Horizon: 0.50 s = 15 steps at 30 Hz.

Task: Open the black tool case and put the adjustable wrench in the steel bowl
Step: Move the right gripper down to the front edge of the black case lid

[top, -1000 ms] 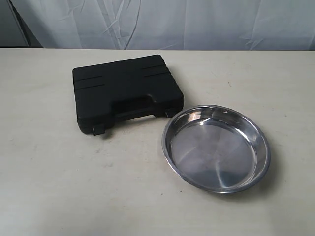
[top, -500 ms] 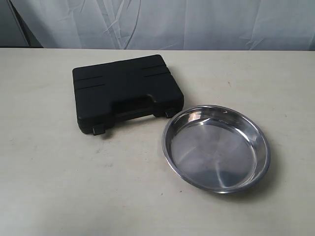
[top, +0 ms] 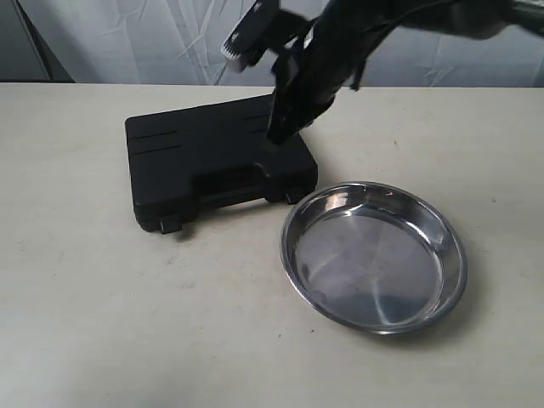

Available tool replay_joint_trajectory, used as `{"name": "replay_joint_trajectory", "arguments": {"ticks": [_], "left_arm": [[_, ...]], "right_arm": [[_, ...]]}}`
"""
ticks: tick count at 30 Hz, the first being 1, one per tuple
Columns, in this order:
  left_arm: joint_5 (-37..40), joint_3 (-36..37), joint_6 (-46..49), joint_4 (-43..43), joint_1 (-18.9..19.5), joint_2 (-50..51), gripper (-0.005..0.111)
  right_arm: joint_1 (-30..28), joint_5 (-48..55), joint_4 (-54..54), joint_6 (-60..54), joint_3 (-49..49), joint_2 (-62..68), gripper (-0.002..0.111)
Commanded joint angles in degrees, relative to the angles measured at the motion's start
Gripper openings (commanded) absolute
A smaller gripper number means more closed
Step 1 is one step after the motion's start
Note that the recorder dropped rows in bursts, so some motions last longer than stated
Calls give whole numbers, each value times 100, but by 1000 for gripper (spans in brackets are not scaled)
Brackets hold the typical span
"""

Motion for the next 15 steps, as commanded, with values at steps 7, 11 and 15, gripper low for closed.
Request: {"name": "replay_joint_trajectory", "arguments": {"ticks": [7, 11, 15], "left_arm": [[-26, -12, -5, -9, -6, 20, 0], [-35, -12, -5, -9, -6, 20, 0], [-35, -12, -5, -9, -6, 20, 0]], "right_arm": [[802, -613, -1388, -183, -625, 1148, 41], [838, -522, -1389, -183, -615, 1196, 68], [838, -290, -1043, -183, -603, 1196, 68]]}}
